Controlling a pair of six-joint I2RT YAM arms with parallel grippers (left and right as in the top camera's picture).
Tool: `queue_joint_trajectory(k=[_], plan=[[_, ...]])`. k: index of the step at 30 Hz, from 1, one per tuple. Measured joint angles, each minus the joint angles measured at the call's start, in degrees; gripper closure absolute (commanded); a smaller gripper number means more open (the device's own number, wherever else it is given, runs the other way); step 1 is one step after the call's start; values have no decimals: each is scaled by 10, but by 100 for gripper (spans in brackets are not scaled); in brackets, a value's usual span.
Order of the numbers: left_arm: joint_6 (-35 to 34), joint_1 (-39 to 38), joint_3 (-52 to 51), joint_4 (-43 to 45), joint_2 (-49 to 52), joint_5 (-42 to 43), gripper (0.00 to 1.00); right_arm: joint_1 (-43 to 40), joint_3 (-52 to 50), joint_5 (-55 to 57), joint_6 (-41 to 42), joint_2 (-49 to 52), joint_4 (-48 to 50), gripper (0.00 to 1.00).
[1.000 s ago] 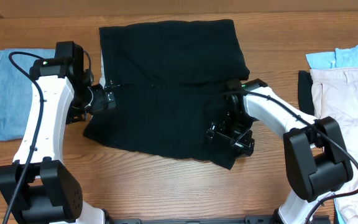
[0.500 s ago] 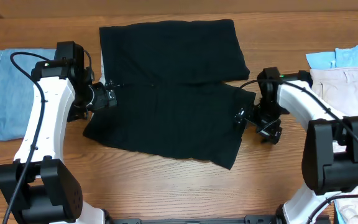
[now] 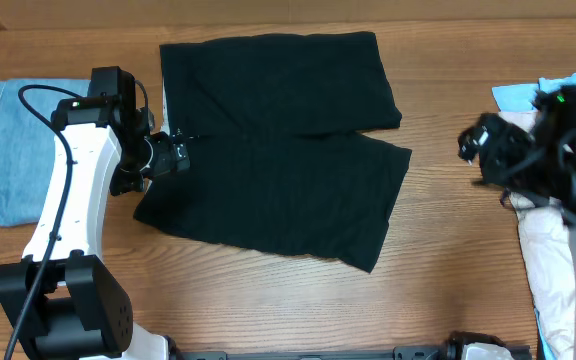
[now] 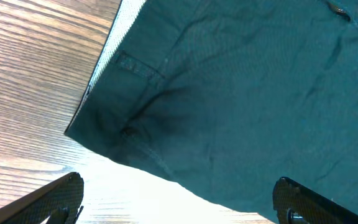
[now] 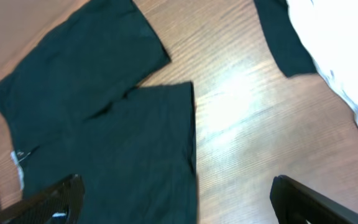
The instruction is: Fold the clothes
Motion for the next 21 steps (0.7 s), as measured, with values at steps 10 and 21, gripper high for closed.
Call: queue_joint_trajectory(k=[10, 21], plan=[[-4, 0, -1, 7, 0, 7, 0, 73, -295, -52, 68, 26, 128, 0], [-4, 0, -1, 14, 0, 8, 0, 169, -420, -107, 219, 141, 230, 28]])
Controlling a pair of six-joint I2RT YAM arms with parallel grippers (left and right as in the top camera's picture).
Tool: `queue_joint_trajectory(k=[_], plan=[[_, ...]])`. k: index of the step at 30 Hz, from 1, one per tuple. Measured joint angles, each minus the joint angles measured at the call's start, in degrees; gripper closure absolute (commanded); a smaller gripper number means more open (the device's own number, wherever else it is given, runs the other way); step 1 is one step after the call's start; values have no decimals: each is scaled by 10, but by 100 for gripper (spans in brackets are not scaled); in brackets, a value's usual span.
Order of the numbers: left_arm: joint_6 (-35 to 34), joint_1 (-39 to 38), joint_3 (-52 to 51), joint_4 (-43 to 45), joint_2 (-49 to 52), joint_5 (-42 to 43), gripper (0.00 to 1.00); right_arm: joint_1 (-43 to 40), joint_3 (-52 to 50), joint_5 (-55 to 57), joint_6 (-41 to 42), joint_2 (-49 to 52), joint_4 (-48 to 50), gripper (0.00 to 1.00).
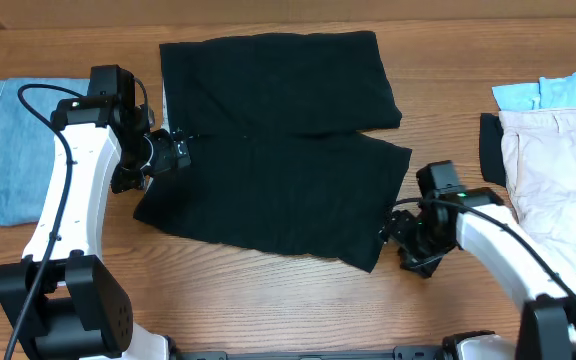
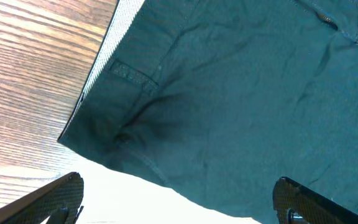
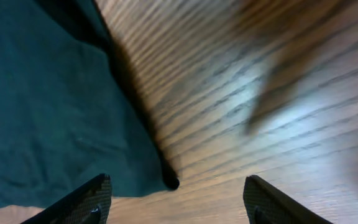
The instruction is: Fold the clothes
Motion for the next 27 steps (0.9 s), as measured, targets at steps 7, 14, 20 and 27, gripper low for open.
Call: queue_joint_trajectory(k=[7, 14, 20, 27], plan=[[0, 0, 0, -6, 0, 0, 0, 77, -1, -20, 43, 41, 56, 24], [0, 0, 0, -8, 0, 11, 0, 77, -1, -20, 74, 51, 64, 32], [0, 0, 0, -8, 0, 13, 0, 77, 10, -63, 84, 89, 64, 62], [0, 0, 0, -7, 0, 13, 0, 66, 20, -68, 49, 108, 53, 90]])
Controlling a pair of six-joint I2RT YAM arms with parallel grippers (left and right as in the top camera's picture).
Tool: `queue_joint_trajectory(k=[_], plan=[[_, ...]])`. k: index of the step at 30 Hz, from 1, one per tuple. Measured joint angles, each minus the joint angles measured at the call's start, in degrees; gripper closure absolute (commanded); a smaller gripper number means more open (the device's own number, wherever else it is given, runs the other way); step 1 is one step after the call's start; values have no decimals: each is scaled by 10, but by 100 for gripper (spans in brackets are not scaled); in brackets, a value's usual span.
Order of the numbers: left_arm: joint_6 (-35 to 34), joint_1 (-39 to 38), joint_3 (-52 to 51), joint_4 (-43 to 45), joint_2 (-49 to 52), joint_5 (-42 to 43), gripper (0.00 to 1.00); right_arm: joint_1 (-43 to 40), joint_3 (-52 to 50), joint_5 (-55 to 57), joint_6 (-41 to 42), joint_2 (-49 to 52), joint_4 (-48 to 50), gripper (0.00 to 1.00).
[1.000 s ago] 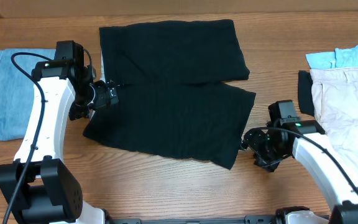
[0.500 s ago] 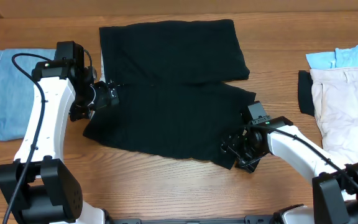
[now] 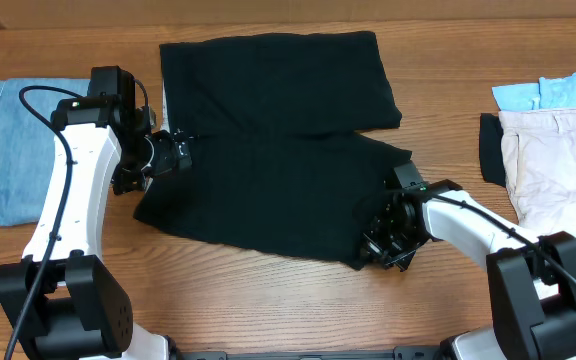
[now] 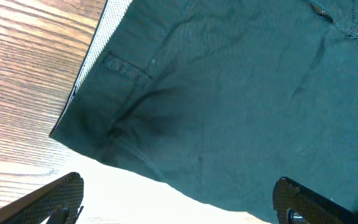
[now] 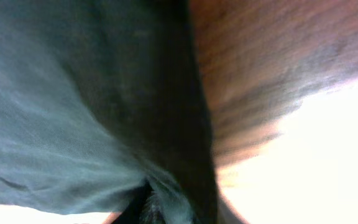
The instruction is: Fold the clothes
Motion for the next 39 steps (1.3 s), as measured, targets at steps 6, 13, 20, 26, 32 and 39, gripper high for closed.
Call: queue_joint_trajectory(k=[6, 13, 20, 26, 32, 39], plan=[[0, 0, 0, 10, 0, 0, 0, -38, 48, 100, -56, 5, -24, 91], [-31, 0, -47, -27, -1, -31, 0, -41, 56, 144, -99, 6, -18, 91], [-82, 1, -191, 115, 1, -40, 0, -41, 58, 149, -105, 6, -21, 90], [-158, 1, -235, 163, 1, -41, 9, -41, 58, 151, -119, 6, -19, 88], [-236, 1, -287, 236, 1, -41, 33, -41, 58, 157, -120, 6, -13, 87], [-264, 4, -301, 259, -4, -34, 96, -41, 58, 157, -133, 6, -7, 96]])
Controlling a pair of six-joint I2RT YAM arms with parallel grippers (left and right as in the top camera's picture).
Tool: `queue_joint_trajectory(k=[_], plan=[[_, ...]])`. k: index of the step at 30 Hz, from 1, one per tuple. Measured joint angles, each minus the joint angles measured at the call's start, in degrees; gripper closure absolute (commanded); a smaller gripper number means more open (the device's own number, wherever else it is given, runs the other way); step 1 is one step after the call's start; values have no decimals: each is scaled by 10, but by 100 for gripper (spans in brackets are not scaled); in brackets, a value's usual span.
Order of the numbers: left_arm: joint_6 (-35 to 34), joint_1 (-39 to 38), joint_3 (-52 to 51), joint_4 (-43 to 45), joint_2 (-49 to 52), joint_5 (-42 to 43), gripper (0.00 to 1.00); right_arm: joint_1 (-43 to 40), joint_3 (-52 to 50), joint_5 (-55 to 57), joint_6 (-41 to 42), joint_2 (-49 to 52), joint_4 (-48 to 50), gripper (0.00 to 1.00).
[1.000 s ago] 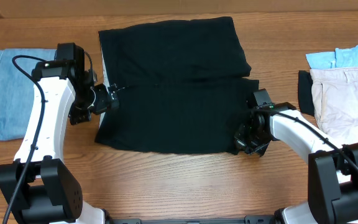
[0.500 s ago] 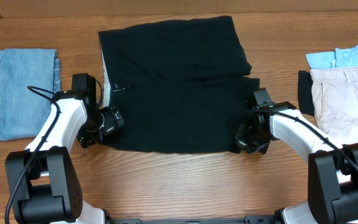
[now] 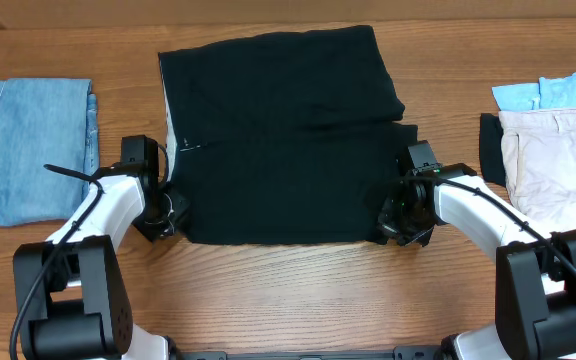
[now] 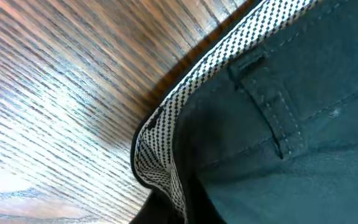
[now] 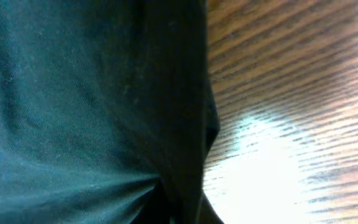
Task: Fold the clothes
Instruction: 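Grasp the bottom-left and bottom-right corners of the shorts with both grippers, then lift the bottom edge with both grippers and fold it up toward the waistband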
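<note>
Black shorts (image 3: 278, 140) lie spread flat on the wooden table (image 3: 268, 300), waist to the left and legs to the right. My left gripper (image 3: 165, 218) is shut on the near waist corner; its checkered waistband lining (image 4: 166, 121) runs down into the jaws at my left gripper (image 4: 169, 214). My right gripper (image 3: 392, 228) is shut on the near leg's hem corner, where the shorts' cloth (image 5: 73, 93) bunches into my right gripper (image 5: 179, 208). Both sets of fingertips are hidden by fabric.
Folded blue jeans (image 3: 28, 145) lie at the left edge. At the right edge is a pile: beige garment (image 3: 553, 170), light blue cloth (image 3: 558, 92) and a small black piece (image 3: 490, 145). Bare wood runs along the front.
My left gripper, open over the waist's middle, is now lower and shut on the near waist corner. The right gripper still holds the hem; the slanted near leg now lies straight.
At first my left gripper hung open over the waist and the right arm was over the pile at the right. The right gripper then stood open beside the near leg's hem corner, then was shut on it. Now both hold the shorts' near corners and the near edge lies squared.
</note>
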Motion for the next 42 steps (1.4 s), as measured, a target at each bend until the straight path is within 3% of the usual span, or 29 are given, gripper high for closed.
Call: queue_joint_trajectory(k=[5, 10, 18, 25, 31, 36, 42], plan=[[65, 2, 4, -12, 0, 44, 96, -1, 22, 7, -39, 0, -22, 96], [148, 2, 62, -112, -50, 81, 96, -4, 120, 28, -74, 3, -113, 96], [157, 0, 64, -227, -166, 45, 96, -3, 183, 69, -84, -1, -205, 96], [158, 0, 65, -312, -217, 40, 96, -3, 224, 68, -93, -83, -261, 96], [157, 0, 107, -288, -276, 39, 96, -3, 363, 69, -114, -85, -253, 96], [157, 0, 186, -232, -276, 12, 96, -3, 371, 73, -129, -73, -179, 96], [153, -1, 190, -125, -217, -16, 96, -2, 373, 70, -136, -56, -38, 96]])
